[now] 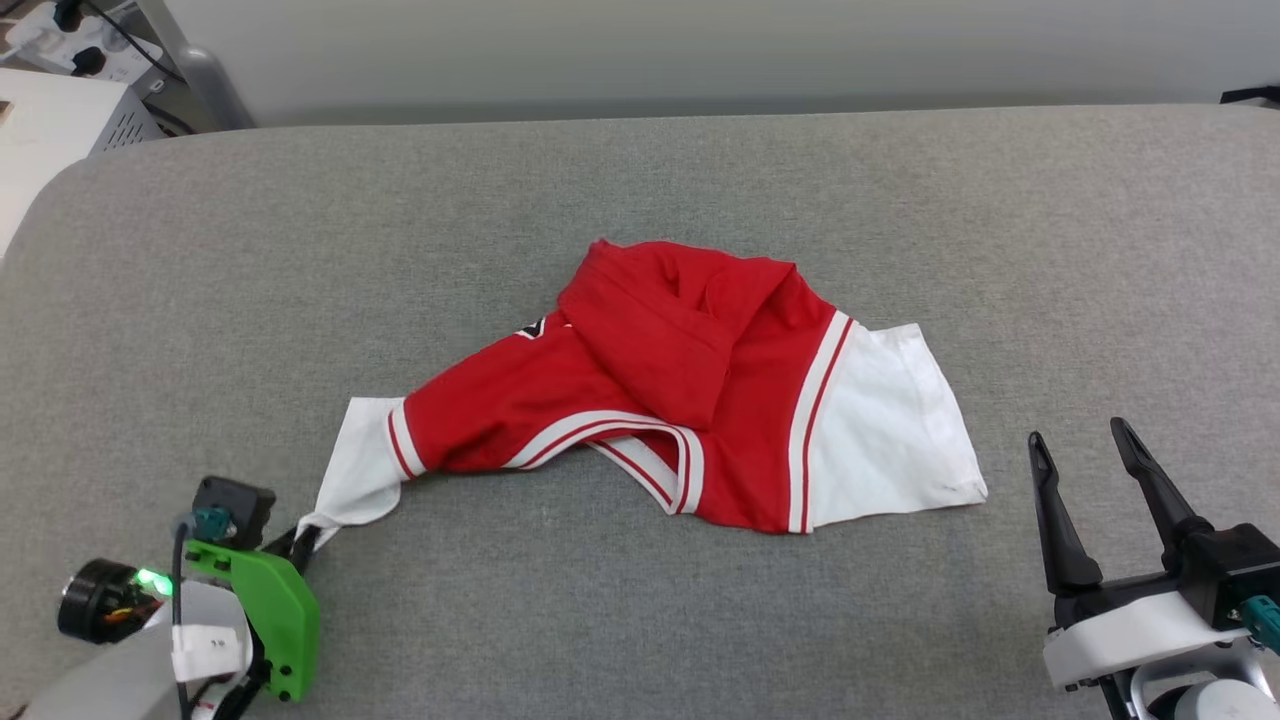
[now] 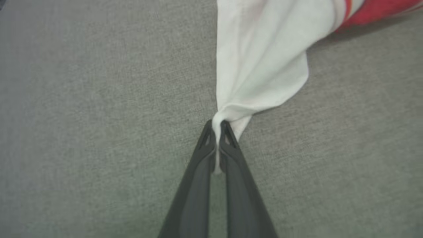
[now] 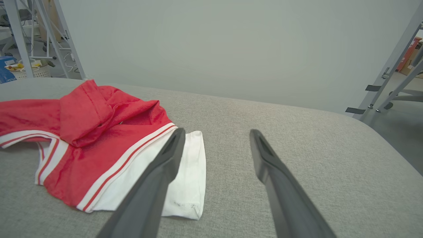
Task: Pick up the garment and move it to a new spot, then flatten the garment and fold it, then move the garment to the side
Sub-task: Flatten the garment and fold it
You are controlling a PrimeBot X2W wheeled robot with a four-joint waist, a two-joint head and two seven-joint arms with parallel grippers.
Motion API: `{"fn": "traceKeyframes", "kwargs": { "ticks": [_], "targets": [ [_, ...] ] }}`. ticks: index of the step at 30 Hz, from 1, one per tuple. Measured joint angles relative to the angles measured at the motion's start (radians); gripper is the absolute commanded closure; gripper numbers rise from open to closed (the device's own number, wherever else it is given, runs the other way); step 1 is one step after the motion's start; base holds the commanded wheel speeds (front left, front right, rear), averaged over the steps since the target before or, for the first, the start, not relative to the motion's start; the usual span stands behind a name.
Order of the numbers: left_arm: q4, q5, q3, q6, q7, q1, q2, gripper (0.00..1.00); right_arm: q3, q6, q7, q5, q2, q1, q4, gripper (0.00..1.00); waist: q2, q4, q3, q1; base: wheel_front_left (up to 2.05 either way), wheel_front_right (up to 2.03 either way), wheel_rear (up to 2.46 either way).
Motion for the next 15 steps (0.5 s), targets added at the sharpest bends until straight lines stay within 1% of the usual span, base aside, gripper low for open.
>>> {"fn": "traceKeyframes", "kwargs": {
  "ticks": [3,4,5,6,8,11,14,15],
  "targets": [
    [0.004,-0.02,0.007,0.013,-0.021,0.03,-0.027,1.0,-0.004,0.0,0.0,0.001,0.001,0.001,0.01,0.0,0.0,0.008,-0.006,0.0,0.0,0.0,0.0],
    [0.007,-0.02,0.009,0.016,-0.026,0.034,-0.031,0.97,-0.004,0.0,0.0,0.001,0.0,0.003,0.012,0.0,0.0,0.011,-0.009,0.0,0.0,0.0,0.0],
    [0.01,-0.024,0.016,0.021,-0.036,0.04,-0.039,0.78,-0.004,0.0,0.0,0.001,0.0,0.004,0.016,0.0,0.0,0.013,-0.012,0.0,0.0,0.0,0.0],
    [0.012,-0.028,0.022,0.024,-0.047,0.046,-0.047,0.0,-0.004,0.0,0.0,0.005,0.0,0.004,0.021,0.0,0.0,0.015,-0.016,0.0,0.0,0.0,0.0],
    [0.011,-0.026,0.043,0.046,-0.069,0.06,-0.061,0.0,-0.004,0.0,0.0,0.015,-0.004,0.004,0.028,0.0,0.0,0.02,-0.024,0.0,0.0,0.0,0.0],
    [-0.019,-0.006,0.084,0.088,-0.081,0.081,-0.066,0.0,-0.007,0.0,0.0,0.031,-0.025,0.004,0.035,0.0,0.0,0.027,-0.038,0.0,0.0,0.0,0.0],
    [-0.109,0.064,0.193,0.147,-0.082,0.102,-0.062,0.0,-0.024,0.0,0.0,0.048,-0.055,-0.004,0.03,0.0,0.0,0.037,-0.052,0.0,0.0,0.0,0.0],
    [-0.154,0.093,0.244,0.17,-0.083,0.115,-0.06,0.0,-0.029,0.0,0.0,0.05,-0.07,-0.009,0.026,0.0,0.0,0.042,-0.057,0.0,0.0,0.0,0.0]
  ]
}}
